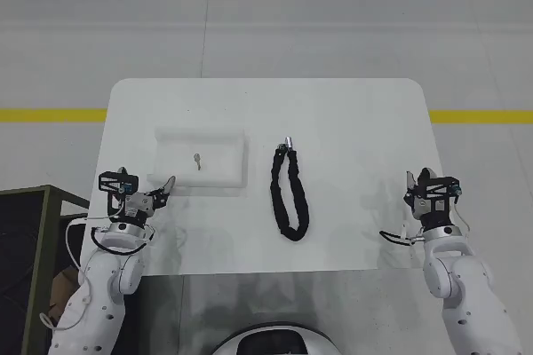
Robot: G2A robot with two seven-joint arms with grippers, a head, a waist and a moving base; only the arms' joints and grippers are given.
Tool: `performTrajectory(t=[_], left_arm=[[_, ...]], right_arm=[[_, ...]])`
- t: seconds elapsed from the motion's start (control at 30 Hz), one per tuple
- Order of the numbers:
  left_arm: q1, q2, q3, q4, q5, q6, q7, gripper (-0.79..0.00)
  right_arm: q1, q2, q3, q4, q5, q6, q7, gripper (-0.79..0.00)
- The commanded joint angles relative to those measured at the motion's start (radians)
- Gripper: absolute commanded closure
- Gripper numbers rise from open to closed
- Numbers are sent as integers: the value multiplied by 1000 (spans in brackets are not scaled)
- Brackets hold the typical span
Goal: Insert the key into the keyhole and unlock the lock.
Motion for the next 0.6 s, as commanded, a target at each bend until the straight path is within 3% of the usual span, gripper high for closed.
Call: performTrajectory(t=[0.0, 0.13, 0.27, 0.4, 0.5, 0.57], left_arm=[[-13, 0, -5, -8, -17, -12, -19, -785], [-112, 5, -48, -52, -145, -97, -203, -785], [-324, 14, -75, -19, -345, -141, -576, -785], [-600, 22, -17, 146, -523, -160, -992, -785], [-780, 20, 61, 320, -637, -146, -1238, -785], [-876, 15, 102, 431, -711, -129, -1337, -785]], right_arm=[[0, 0, 0, 0, 0, 0, 0, -785], [0, 0, 0, 0, 0, 0, 0, -785], [0, 0, 0, 0, 0, 0, 0, -785], [0, 0, 0, 0, 0, 0, 0, -785], [0, 0, 0, 0, 0, 0, 0, -785], [0, 0, 0, 0, 0, 0, 0, -785]])
